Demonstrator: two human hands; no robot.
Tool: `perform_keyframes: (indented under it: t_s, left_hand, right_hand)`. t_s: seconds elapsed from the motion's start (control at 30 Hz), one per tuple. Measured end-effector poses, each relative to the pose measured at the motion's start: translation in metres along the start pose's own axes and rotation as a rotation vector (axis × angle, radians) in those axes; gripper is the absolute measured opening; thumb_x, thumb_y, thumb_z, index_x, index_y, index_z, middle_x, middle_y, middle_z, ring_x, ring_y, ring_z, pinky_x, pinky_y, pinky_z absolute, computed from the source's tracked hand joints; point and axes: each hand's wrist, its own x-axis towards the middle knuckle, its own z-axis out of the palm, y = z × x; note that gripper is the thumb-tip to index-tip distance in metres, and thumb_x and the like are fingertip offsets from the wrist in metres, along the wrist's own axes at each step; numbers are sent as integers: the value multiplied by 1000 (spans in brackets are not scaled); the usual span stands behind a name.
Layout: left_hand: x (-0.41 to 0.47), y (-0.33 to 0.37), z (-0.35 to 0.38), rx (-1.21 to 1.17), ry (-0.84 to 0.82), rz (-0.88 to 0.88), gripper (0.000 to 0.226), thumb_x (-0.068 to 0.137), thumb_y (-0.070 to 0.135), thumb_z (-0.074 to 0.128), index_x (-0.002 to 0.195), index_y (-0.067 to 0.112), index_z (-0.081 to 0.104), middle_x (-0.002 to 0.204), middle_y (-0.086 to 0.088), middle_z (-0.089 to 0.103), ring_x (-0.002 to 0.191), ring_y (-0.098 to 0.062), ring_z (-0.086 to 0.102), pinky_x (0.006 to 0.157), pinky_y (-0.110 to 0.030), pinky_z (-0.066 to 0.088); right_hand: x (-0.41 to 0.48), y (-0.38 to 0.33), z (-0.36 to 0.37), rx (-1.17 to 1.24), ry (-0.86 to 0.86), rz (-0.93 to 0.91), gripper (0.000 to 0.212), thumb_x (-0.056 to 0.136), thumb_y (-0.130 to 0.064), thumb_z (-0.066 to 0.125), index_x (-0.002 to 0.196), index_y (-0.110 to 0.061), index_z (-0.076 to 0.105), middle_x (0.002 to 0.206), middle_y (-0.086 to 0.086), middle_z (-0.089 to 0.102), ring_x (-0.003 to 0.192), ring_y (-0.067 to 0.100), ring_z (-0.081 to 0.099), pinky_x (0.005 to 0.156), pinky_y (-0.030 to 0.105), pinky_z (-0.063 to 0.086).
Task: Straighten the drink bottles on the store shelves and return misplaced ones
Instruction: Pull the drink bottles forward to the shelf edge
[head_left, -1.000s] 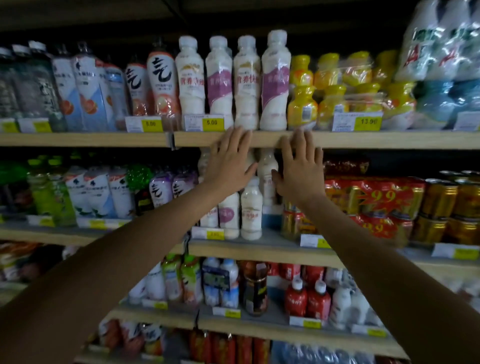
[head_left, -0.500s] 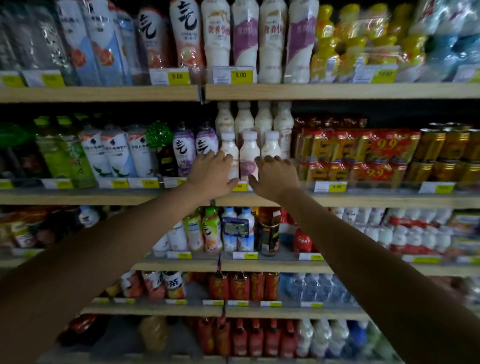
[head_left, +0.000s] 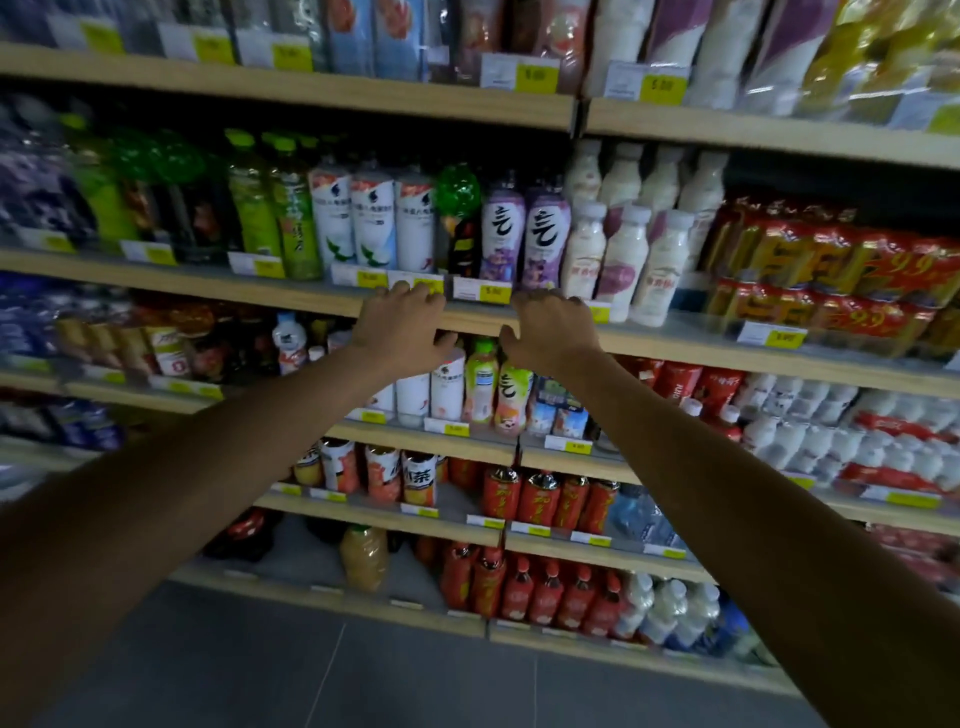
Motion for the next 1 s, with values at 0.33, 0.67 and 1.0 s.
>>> perform_keyframes:
  t_s: [0.33,0.67,1.0]
  left_hand:
    - [-32,-86,37,99,-145,-111,50,94,46,39,124,7,48,123,-14,52,113,-33,49,90,-41,41]
    - [0,-160,87,131,-218,-150,51,93,46,41,125,7,47,124,-14,52,113,-32,48,88,-41,40]
    - [9,-232,130,125,-238,-237,54,92,47,41,128,7,47,124,-14,52,113,-33,49,86,-40,41]
  right_hand:
    - [45,-81,40,39,5,-131,35,90,-32,45,114,-8,55,108,15,63,103,32,58,80,34,41]
    - [137,-135,93,108,10,-200,38,89,-33,46,114,-6,55,109,16,61,104,32,55,80,36,41]
    - [205,-194,129,135,13,-285,39,89,-34,45,114,-5,56,110,16,61,105,33,55,81,37,42]
